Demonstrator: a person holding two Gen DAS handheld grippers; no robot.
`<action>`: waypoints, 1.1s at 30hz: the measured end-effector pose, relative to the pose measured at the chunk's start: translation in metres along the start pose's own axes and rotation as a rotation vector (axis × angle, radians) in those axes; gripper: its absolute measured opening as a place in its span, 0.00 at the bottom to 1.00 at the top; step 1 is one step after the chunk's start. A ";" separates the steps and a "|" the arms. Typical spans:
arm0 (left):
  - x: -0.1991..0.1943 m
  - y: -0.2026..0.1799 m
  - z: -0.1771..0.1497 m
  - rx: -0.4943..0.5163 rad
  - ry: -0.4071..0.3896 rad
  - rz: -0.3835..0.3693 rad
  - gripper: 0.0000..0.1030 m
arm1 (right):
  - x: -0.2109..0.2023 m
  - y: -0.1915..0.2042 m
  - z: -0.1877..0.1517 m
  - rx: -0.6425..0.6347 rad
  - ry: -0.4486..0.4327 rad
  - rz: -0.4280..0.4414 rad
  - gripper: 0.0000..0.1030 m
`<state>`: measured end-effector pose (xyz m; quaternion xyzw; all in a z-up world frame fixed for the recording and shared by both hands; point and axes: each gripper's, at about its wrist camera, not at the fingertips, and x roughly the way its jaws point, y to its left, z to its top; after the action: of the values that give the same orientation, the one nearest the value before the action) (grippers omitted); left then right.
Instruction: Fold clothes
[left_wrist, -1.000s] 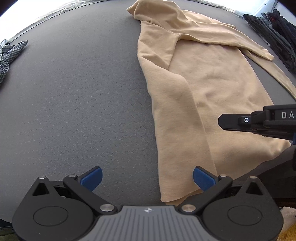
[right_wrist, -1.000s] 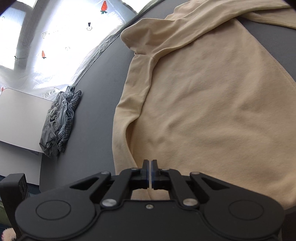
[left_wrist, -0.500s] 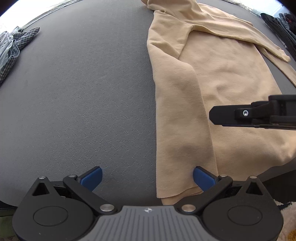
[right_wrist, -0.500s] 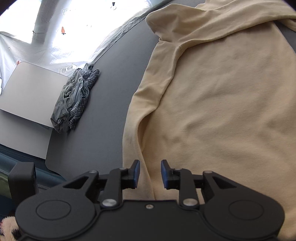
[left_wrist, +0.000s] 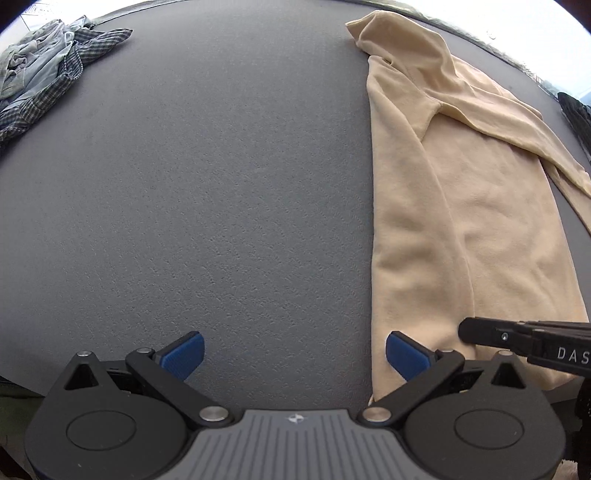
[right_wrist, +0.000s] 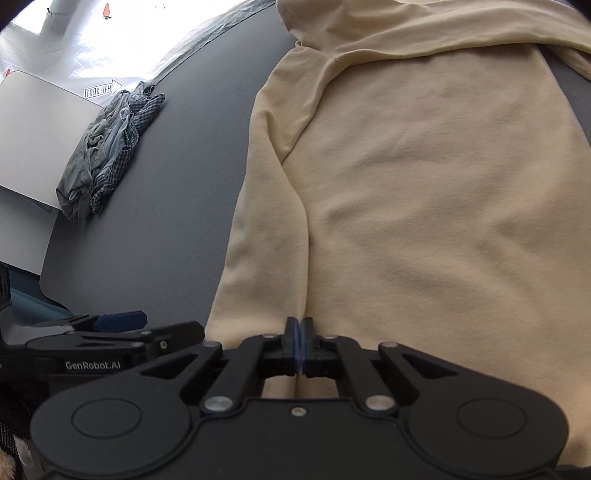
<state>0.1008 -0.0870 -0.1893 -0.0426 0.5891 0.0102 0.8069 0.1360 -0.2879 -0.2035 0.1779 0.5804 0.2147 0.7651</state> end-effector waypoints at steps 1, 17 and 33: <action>-0.001 0.002 0.005 -0.012 -0.007 0.001 1.00 | -0.001 0.002 0.002 -0.018 0.010 -0.012 0.03; -0.010 -0.009 0.168 -0.095 -0.273 -0.080 0.93 | -0.128 -0.137 0.064 0.421 -0.480 -0.240 0.35; 0.109 -0.050 0.328 -0.143 -0.111 -0.248 0.82 | -0.146 -0.272 0.174 0.474 -0.522 -0.609 0.47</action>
<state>0.4492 -0.1143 -0.1914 -0.1719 0.5316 -0.0452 0.8281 0.3025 -0.5994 -0.1810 0.2174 0.4271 -0.2101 0.8521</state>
